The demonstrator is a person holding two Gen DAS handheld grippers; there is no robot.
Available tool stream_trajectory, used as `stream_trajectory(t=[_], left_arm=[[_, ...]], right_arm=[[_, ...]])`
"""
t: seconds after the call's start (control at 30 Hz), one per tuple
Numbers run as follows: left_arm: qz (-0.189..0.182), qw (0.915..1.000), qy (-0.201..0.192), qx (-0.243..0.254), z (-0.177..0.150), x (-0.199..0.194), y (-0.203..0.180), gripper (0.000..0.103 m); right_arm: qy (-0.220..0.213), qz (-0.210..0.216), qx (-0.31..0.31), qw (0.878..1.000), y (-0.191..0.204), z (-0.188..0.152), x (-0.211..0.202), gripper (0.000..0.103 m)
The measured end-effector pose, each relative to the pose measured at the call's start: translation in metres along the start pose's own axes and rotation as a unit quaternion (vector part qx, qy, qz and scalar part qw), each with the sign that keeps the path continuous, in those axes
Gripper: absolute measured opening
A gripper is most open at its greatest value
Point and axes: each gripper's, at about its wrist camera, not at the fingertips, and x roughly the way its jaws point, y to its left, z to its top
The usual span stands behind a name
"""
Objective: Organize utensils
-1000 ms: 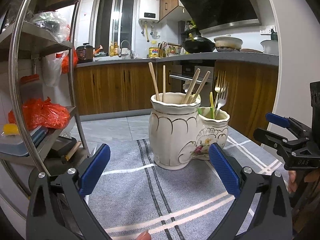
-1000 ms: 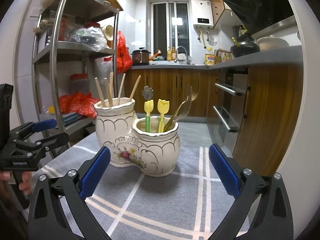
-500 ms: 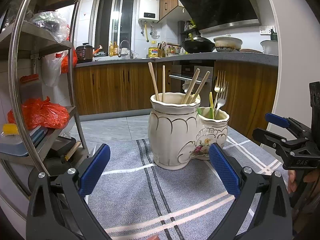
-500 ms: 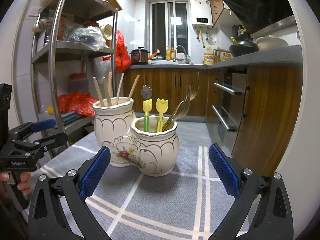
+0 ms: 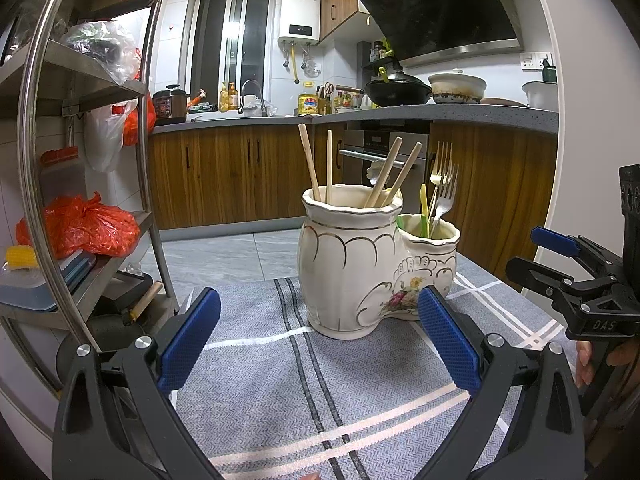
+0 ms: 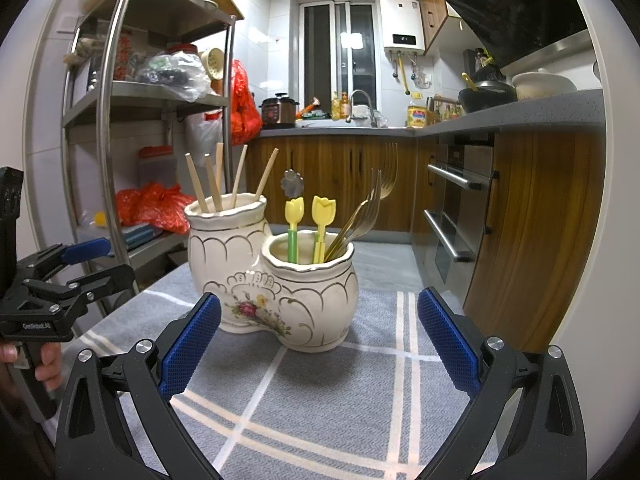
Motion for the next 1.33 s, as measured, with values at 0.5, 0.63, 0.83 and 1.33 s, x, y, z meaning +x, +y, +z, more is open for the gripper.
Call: stream_trajectory(t=[0.5, 0.63, 0.83, 1.33], left_arm=[[0.0, 1.0, 0.002, -0.001, -0.0003, 0.001, 0.0003, 0.097], [0.0, 1.0, 0.002, -0.001, -0.0002, 0.0009, 0.0003, 0.097], [0.001, 1.0, 0.001, -0.001, 0.0001, 0.0004, 0.0002, 0.097], [0.007, 1.0, -0.004, 0.005, -0.0035, 0.0005, -0.0036, 0.097]], right_arm=[[0.0, 0.0, 0.0, 1.0, -0.0002, 0.0005, -0.0002, 0.098], [0.0, 0.0, 0.0, 1.0, -0.0003, 0.0006, -0.0003, 0.098], [0.001, 0.0, 0.0, 1.0, -0.0005, 0.0008, -0.0003, 0.098], [-0.001, -0.001, 0.001, 1.0, -0.0023, -0.001, -0.0013, 0.098]])
